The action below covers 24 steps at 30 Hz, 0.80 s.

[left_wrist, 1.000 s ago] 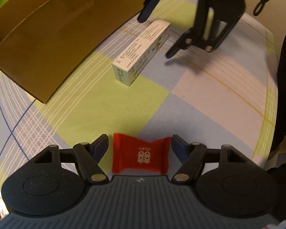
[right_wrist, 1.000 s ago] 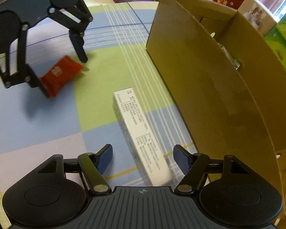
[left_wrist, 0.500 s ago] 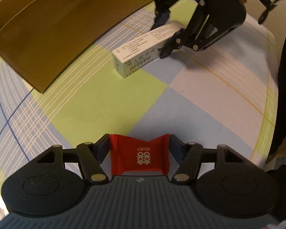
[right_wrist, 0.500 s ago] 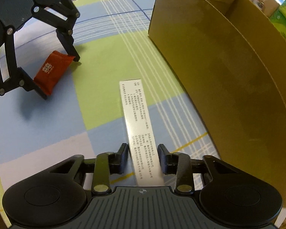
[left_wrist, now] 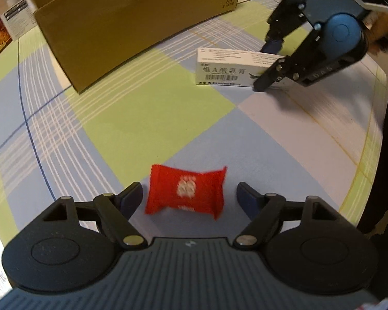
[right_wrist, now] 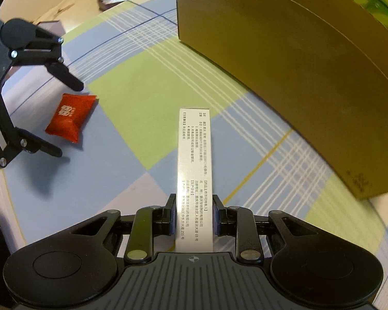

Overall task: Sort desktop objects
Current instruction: 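Lift the candy packet and medicine box with both tools off the table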

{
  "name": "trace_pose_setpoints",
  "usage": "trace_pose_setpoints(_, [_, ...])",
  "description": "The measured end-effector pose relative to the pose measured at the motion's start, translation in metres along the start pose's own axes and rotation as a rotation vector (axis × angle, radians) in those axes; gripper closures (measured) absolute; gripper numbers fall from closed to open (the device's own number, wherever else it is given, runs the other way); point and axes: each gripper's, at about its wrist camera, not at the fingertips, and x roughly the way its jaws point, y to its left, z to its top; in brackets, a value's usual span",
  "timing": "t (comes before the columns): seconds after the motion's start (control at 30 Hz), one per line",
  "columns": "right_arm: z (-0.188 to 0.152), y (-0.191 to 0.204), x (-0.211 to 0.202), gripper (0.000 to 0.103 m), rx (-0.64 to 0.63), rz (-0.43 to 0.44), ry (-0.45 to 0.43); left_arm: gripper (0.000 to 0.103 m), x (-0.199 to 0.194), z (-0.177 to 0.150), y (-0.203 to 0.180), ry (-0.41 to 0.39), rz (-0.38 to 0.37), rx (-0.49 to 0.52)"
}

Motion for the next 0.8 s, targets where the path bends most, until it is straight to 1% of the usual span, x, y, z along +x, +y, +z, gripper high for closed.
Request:
trace_pose_setpoints(0.07, [0.0, 0.002, -0.001, 0.08, 0.028, -0.007, -0.004, 0.031, 0.001, -0.002, -0.004, 0.005, 0.007, 0.008])
trace_pose_setpoints(0.17, [-0.005, 0.008, 0.0, 0.08, 0.051, -0.004, -0.01, 0.031, 0.004, 0.0, -0.005, 0.0, 0.011, 0.014])
trace_pose_setpoints(0.23, [-0.005, 0.008, -0.001, 0.08, 0.056, -0.004, -0.012, 0.031, 0.006, 0.002, -0.004, 0.002, 0.001, 0.008])
trace_pose_setpoints(0.3, [-0.005, 0.009, -0.001, 0.08, 0.063, -0.006, -0.012, 0.031, 0.0, 0.0, 0.0, 0.01, -0.006, -0.002])
trace_pose_setpoints(0.47, [-0.005, 0.01, 0.001, 0.08, 0.079, -0.008, -0.018, 0.031, 0.001, 0.006, 0.005, 0.034, -0.019, -0.028])
trace_pose_setpoints(0.53, [-0.009, 0.011, -0.003, 0.08, 0.085, -0.011, -0.021, 0.036, 0.002, 0.008, 0.004, 0.04, -0.005, -0.029])
trace_pose_setpoints(0.57, [-0.009, 0.013, -0.002, 0.08, 0.092, -0.014, -0.023, 0.042, 0.001, 0.008, 0.003, 0.037, 0.01, -0.025])
trace_pose_setpoints(0.6, [-0.009, 0.015, 0.001, 0.08, 0.099, -0.015, -0.025, 0.046, 0.001, 0.008, 0.002, 0.035, 0.029, -0.025])
trace_pose_setpoints(0.63, [-0.011, 0.018, 0.0, 0.08, 0.103, -0.016, -0.027, 0.053, 0.0, 0.008, 0.002, 0.031, 0.04, -0.035])
trace_pose_setpoints(0.67, [-0.014, 0.019, -0.001, 0.08, 0.103, -0.017, -0.028, 0.057, -0.001, 0.008, 0.002, 0.028, 0.043, -0.051])
trace_pose_setpoints(0.73, [-0.021, 0.022, -0.005, 0.08, 0.104, -0.023, -0.031, 0.062, -0.002, 0.007, 0.002, 0.028, 0.058, -0.084])
trace_pose_setpoints(0.8, [-0.024, 0.024, -0.008, 0.08, 0.118, -0.025, -0.039, 0.064, -0.003, 0.006, 0.0, 0.024, 0.069, -0.109])
